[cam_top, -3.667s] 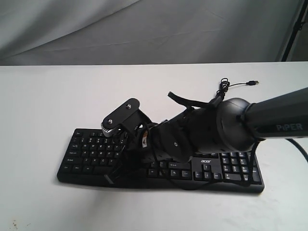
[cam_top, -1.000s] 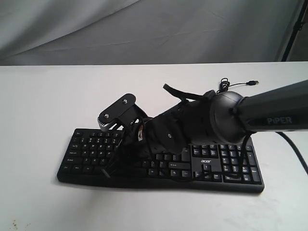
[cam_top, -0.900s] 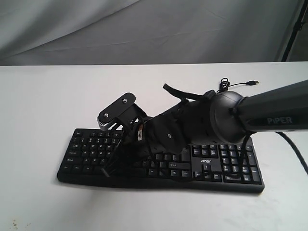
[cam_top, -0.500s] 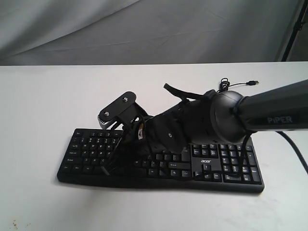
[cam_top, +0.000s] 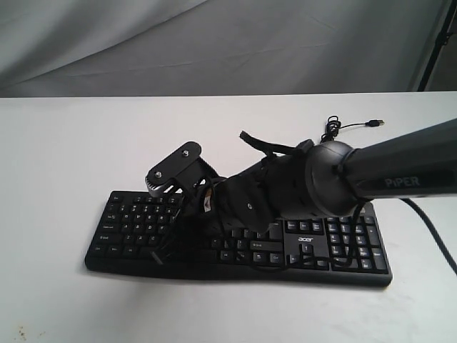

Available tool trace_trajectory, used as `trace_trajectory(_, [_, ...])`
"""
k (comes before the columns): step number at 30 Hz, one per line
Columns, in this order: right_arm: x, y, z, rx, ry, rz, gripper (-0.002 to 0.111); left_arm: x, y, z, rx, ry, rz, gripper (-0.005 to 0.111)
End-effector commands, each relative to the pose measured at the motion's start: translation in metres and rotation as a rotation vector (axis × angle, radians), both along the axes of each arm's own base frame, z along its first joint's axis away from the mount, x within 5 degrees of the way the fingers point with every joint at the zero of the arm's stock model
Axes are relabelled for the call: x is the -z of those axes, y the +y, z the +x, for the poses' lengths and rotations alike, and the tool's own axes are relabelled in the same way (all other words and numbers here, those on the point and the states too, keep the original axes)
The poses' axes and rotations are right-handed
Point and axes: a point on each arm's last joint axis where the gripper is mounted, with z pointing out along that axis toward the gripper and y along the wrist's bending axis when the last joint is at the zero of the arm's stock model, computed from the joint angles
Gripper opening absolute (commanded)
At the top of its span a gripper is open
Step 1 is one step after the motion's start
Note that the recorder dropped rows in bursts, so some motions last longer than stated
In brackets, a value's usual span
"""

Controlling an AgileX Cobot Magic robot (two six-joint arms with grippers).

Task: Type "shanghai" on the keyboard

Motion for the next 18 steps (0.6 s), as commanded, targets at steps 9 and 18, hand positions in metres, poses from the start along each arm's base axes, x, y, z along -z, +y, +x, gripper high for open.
trace_trajectory(9, [0.018, -0.003, 0.002, 0.018, 0.028, -0.018, 0.000, 0.001, 0.000, 0.000, 0.003, -0.002, -0.002, 0.000])
trace_trajectory(18, [0.006, -0.003, 0.001, 0.016, 0.020, -0.007, 0.000, 0.001, 0.000, 0.000, 0.003, -0.002, -0.002, 0.000])
